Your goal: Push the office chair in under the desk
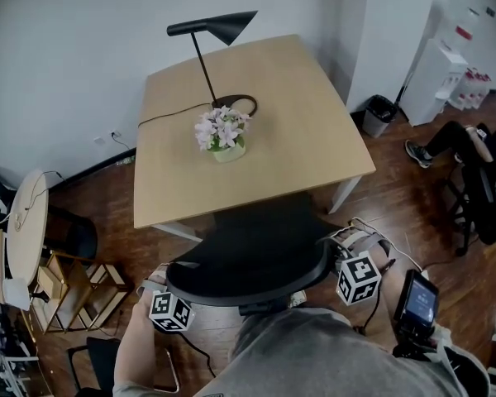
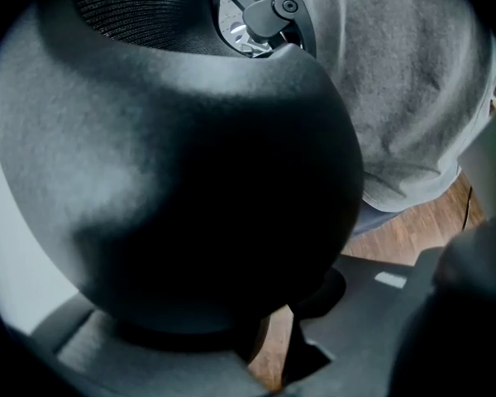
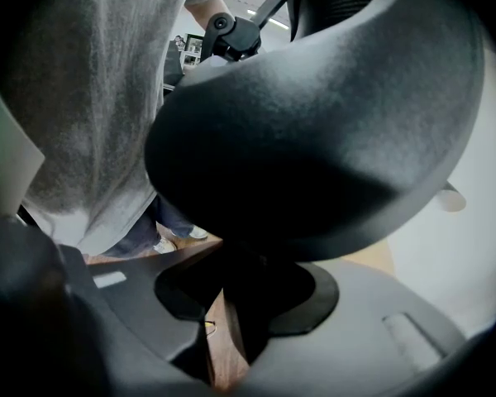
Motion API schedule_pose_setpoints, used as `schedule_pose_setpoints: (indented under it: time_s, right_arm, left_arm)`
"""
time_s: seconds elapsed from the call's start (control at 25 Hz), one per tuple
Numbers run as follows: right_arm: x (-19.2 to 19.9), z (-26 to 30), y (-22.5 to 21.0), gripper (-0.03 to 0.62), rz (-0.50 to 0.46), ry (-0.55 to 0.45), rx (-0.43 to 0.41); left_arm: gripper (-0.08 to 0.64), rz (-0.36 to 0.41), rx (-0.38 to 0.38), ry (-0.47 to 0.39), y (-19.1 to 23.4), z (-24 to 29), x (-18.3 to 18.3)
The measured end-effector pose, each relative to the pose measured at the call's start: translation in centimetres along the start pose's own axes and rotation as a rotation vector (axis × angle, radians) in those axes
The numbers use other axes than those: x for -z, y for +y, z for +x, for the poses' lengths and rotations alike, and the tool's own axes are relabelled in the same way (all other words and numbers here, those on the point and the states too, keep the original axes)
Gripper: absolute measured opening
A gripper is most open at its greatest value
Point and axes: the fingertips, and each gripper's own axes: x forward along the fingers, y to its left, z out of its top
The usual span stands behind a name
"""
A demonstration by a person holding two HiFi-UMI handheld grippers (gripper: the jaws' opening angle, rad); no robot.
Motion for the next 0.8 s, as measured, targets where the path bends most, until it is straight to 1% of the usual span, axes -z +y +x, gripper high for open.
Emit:
schedule_pose_setpoints:
  time_s: [0.24,0.8]
  right_arm:
    - [0.5,1.3,-1.7,0.147,0.007,0.0,-0.012]
    - [1.3,2.9,-6.2,0.149,0.016,0.011,-0.009]
  left_arm:
    - [0.14,0.001,0.001,-0.002,1.6,1.1,0.6]
    - [0.14,0.008,-0.004,-0.003,6.3,2.7,1.8]
